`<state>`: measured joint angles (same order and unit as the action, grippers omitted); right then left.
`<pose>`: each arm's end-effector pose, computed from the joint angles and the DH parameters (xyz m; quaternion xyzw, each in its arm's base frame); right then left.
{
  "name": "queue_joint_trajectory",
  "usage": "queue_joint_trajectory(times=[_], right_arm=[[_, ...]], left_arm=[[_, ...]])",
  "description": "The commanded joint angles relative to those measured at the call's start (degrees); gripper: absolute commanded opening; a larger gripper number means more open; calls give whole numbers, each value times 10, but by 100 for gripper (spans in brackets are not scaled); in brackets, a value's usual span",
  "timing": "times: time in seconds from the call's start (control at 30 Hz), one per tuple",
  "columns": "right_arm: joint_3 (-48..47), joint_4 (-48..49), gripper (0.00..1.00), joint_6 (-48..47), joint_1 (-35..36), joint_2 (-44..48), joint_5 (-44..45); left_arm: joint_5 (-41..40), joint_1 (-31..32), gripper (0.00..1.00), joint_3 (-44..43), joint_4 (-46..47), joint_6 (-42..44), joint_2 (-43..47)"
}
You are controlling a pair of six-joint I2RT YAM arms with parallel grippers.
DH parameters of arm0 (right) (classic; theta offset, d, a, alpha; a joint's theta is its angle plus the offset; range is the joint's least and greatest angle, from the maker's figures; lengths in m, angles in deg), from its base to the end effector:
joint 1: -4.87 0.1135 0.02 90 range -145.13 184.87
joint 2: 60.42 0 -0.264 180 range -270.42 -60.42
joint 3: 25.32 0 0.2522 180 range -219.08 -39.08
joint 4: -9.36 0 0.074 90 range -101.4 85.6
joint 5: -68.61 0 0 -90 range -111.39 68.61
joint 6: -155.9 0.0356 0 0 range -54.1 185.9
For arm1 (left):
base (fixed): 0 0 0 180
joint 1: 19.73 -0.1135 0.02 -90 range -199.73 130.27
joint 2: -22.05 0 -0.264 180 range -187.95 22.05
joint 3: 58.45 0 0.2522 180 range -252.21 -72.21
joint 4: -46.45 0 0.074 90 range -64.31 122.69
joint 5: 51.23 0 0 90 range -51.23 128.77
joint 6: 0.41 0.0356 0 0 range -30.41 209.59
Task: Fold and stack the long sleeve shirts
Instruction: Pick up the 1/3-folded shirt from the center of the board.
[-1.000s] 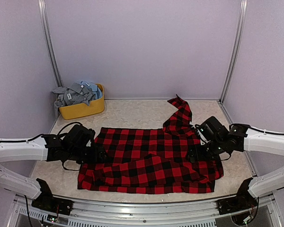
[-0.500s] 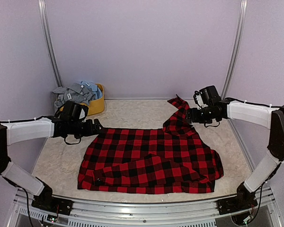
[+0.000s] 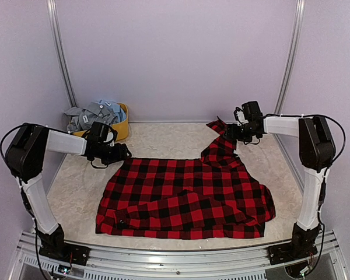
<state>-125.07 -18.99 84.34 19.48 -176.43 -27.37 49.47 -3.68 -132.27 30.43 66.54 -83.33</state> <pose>0.4401 0.1186 0.2033 0.0107 0.9215 0.1557 0.3557 0.3619 -0.1110 0.1556 -0.0230 0.9285 -0.2024 0.3104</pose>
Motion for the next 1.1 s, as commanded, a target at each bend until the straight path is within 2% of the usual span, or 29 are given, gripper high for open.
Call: queue_joint_trajectory(times=[0.0, 0.23, 0.53, 0.67, 0.83, 1.07], right_arm=[[-60, 9, 80, -4, -5, -50, -23], [-151, -4, 77, 15, -4, -132, -2], [-257, -33, 78, 32, 4, -211, 101], [-328, -67, 75, 32, 10, -257, 129], [-340, -67, 59, 37, 11, -278, 130], [-326, -65, 30, 27, 11, -267, 144]], left_arm=[[31, -4, 75, -26, 18, 27, -45], [41, -4, 74, -27, 43, 45, -76], [48, -3, 66, -27, 48, 53, -86], [51, -4, 64, -17, 52, 50, -79], [62, -3, 63, -21, 51, 53, -78], [77, -4, 66, -24, 50, 78, -78]])
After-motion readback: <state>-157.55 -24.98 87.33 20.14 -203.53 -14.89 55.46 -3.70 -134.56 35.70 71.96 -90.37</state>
